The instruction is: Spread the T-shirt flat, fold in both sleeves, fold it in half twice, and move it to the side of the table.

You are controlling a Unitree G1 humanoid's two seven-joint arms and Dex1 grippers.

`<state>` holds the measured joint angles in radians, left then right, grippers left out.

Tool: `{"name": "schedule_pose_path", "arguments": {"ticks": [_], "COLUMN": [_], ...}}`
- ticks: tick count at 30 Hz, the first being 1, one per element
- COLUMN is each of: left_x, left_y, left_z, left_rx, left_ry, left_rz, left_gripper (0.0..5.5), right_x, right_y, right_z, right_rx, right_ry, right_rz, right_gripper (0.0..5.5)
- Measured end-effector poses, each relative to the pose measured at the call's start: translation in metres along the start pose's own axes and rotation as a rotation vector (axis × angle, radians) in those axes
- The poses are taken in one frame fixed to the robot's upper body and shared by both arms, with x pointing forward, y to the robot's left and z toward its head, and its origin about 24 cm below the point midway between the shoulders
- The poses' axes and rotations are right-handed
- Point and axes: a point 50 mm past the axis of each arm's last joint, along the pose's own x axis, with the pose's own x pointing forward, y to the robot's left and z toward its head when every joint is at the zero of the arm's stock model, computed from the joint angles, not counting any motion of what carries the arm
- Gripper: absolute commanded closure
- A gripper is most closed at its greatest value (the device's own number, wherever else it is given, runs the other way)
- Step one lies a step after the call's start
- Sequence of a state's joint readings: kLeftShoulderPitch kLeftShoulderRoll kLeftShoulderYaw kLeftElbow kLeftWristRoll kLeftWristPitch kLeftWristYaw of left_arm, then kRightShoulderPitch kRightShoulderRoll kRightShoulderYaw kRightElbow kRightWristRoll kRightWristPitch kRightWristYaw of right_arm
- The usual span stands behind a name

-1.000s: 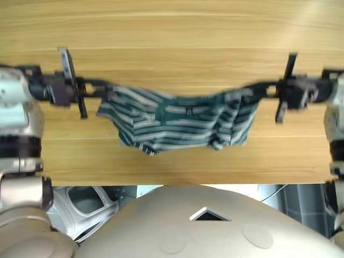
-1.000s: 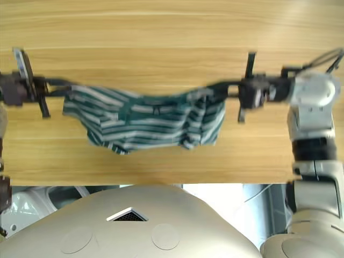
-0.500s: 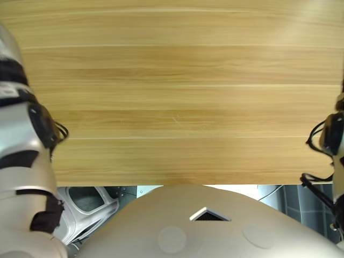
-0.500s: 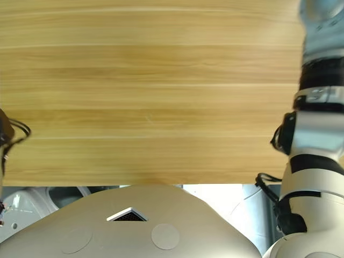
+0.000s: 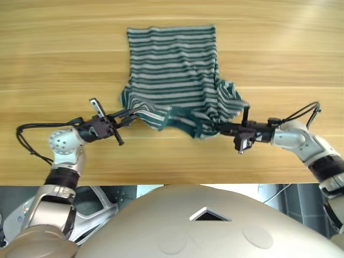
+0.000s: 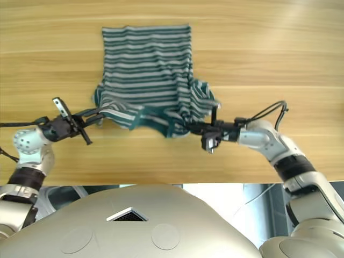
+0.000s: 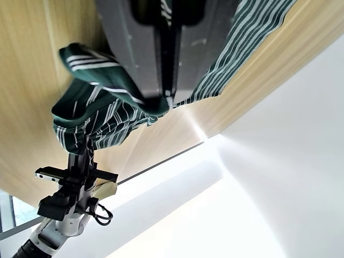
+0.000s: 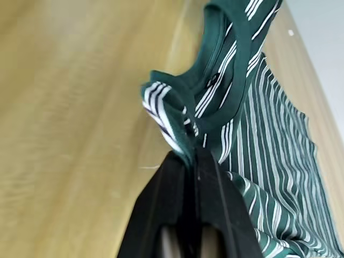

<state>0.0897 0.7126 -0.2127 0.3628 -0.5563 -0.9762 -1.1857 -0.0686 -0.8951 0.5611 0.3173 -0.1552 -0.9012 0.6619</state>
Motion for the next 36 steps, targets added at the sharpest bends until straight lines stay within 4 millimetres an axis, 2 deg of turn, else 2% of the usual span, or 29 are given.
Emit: {"name": "schedule_pose_path", "arguments": {"ticks": [2,7,10,11,15,16,19,20,22,30,36], "left_x": [-0.013,-0.039,-0.043,-0.043,-0.044,-0.044,-0.042,-0.042,-0.043,-0.040,-0.040], "left_y": [0.001,-0.010,-0.017,-0.022,-0.040,-0.042,-0.045,-0.046,-0.049,-0.060,-0.057], "left_z": [0.004,0.008,0.008,0.008,0.002,0.002,0.004,0.003,0.003,0.007,0.011], "left_rx": [0.002,-0.001,0.004,-0.005,-0.061,-0.065,-0.065,-0.073,-0.083,-0.125,-0.139], "left_ry": [0.067,0.257,0.306,0.318,0.379,0.382,0.389,0.398,0.407,0.383,0.333], "left_rz": [-0.031,-0.170,-0.221,-0.238,-0.341,-0.350,-0.384,-0.390,-0.396,-0.421,-0.381], "left_gripper": [5.46,5.46,5.46,5.11,4.52,4.23,3.80,3.61,3.29,1.97,0.94], "right_x": [-0.001,-0.002,-0.006,-0.006,-0.014,-0.017,-0.022,-0.022,-0.025,-0.034,-0.049], "right_y": [0.009,0.016,0.021,0.021,0.034,0.037,0.041,0.043,0.045,0.043,0.045], "right_z": [-0.004,-0.004,-0.001,0.000,0.015,0.020,0.030,0.034,0.037,0.028,0.031], "right_rx": [0.048,0.075,0.087,0.093,0.169,0.182,0.177,0.178,0.189,0.219,0.249], "right_ry": [0.043,0.084,0.095,0.095,0.068,0.060,0.040,0.026,0.026,0.093,0.072], "right_rz": [0.044,0.060,0.081,0.089,0.158,0.186,0.234,0.242,0.254,0.244,0.214], "right_gripper": [5.50,5.50,5.50,5.50,5.50,5.50,5.50,5.16,4.83,3.35,2.27]}}
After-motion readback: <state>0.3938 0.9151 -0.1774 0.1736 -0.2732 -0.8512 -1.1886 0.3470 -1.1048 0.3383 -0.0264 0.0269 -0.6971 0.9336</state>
